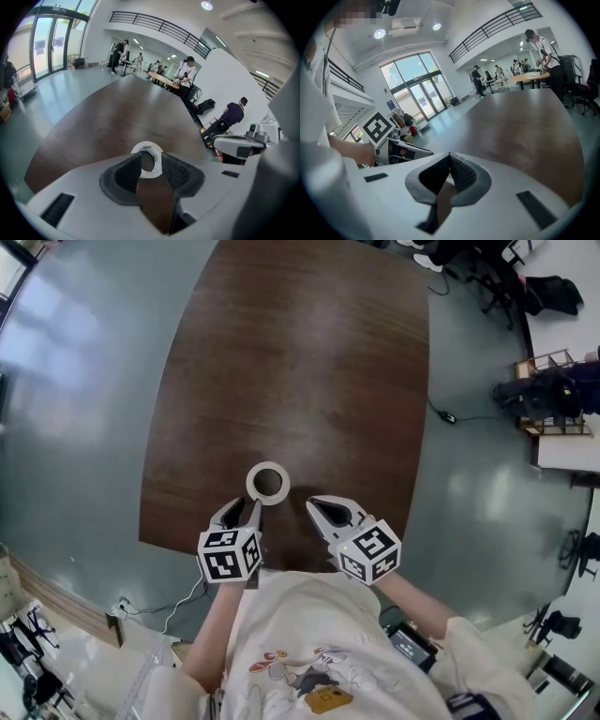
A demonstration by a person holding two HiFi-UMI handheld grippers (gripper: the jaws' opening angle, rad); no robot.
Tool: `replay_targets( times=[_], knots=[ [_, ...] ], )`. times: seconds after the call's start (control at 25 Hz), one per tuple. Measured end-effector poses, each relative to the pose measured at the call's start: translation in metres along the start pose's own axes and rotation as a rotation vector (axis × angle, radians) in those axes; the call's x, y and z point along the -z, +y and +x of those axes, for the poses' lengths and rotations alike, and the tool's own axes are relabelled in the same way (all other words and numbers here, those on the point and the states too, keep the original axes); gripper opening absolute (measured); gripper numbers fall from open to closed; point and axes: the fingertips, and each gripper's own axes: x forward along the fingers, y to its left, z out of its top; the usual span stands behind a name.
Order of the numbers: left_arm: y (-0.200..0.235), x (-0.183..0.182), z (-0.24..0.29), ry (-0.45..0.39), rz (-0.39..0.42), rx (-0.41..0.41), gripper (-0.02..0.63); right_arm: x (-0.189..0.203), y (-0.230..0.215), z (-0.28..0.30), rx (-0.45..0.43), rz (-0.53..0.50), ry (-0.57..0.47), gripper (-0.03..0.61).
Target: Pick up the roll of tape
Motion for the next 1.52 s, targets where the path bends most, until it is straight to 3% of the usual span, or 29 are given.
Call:
replay_targets(
  times=[0.28,1.2,1.52],
  knots=[
    [0.022,0.002,0.039,0.057,0.009,-0.044,0.129,0.004,-0.019,0.022,0.011,-0.009,0.037,0.006],
    [0.057,0.028,0.118,0.243,0.058,-0.078,0.14,0.023,-0.039,0.066,0.005,0.04,0.1,0.006],
    [0.061,0.03,0.12,0.248,0.056,-0.135,0.126,0.023,-0.039,0.058,0.012,0.042,0.097,0.006]
  ],
)
